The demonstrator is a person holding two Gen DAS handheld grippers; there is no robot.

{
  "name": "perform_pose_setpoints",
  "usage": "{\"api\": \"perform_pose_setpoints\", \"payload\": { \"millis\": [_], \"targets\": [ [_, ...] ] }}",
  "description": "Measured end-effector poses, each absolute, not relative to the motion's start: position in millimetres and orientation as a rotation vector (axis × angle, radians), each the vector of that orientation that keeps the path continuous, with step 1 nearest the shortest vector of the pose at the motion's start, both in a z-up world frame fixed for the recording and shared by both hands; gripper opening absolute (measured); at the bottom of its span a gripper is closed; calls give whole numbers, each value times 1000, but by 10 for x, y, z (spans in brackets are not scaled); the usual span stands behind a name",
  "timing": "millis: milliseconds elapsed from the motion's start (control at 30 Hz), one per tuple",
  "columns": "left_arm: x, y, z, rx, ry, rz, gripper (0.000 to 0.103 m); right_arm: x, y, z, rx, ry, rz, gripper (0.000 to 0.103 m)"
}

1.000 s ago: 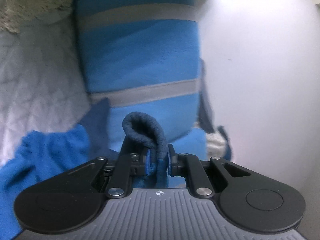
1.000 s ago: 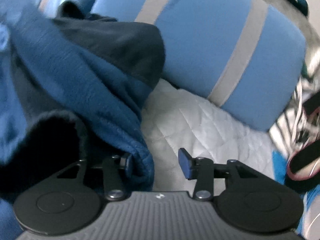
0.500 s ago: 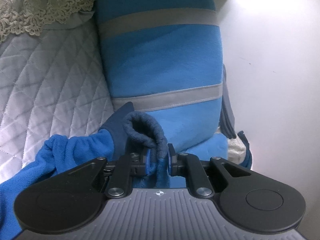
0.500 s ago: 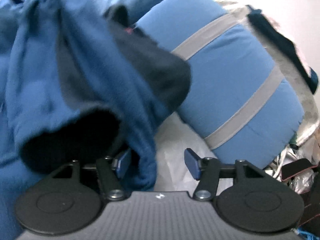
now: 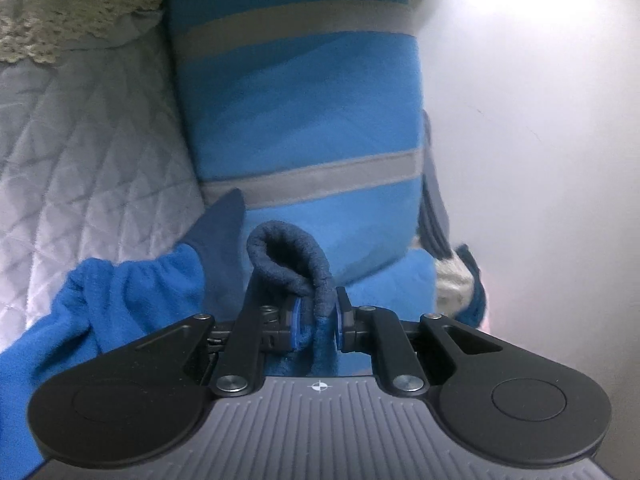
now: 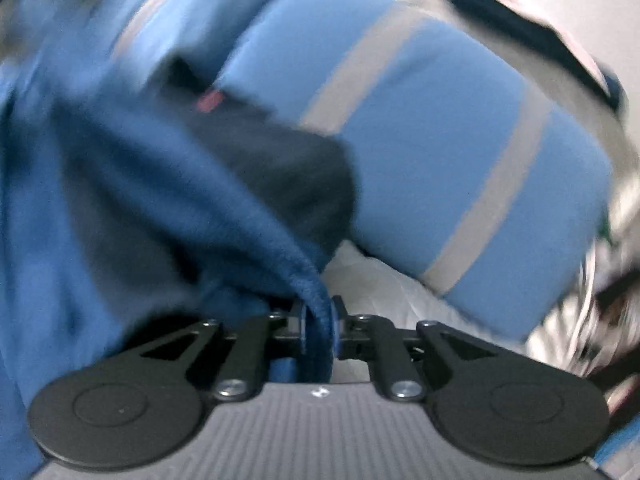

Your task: Fold clothes

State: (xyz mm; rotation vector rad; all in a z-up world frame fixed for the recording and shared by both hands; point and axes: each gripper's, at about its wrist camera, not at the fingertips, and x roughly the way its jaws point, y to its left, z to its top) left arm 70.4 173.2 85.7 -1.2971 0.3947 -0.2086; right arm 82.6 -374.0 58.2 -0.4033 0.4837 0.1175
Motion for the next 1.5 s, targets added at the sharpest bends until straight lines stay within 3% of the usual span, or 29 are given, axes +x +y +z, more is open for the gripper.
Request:
{"api": "perform_pose_setpoints", "payload": {
  "millis": [167, 233, 267, 333, 400, 500, 767, 1033, 1200, 1433, 1500],
  "targets": [
    [659, 1659, 795, -1166, 526, -189, 16, 800, -3892, 648, -291, 523, 18, 17],
    [640, 1629, 763, -1108, 583, -173, 16, 789, -3953, 674, -246, 538, -22, 22],
    [630, 1614, 748, -1079, 611, -165, 16, 784, -3983, 688, -223, 546, -41, 34],
    [611, 1585, 716, -1020, 667, -149, 16, 774, -4044, 714, -177, 561, -81, 44],
    [592, 1556, 685, -959, 722, -133, 16, 763, -4104, 740, -132, 575, -121, 76],
    [558, 1540, 543, -921, 796, -99, 16, 748, -4195, 780, -63, 596, -180, 99],
    [430, 1577, -7, -973, 905, -11, 19, 602, -4071, 911, -2, 547, -200, 103],
    [364, 1533, 342, -844, 815, -25, 16, 470, -3916, 992, 25, 527, -62, 103],
    [339, 1555, 378, -845, 815, -7, 16, 530, -4007, 978, 239, 614, 199, 92],
    [330, 1565, 440, -862, 775, -17, 16, 786, -4037, 611, 395, 849, 213, 90],
    [335, 1560, 463, -864, 771, -20, 16, 817, -4119, 488, 487, 886, 182, 80]
  ]
}}
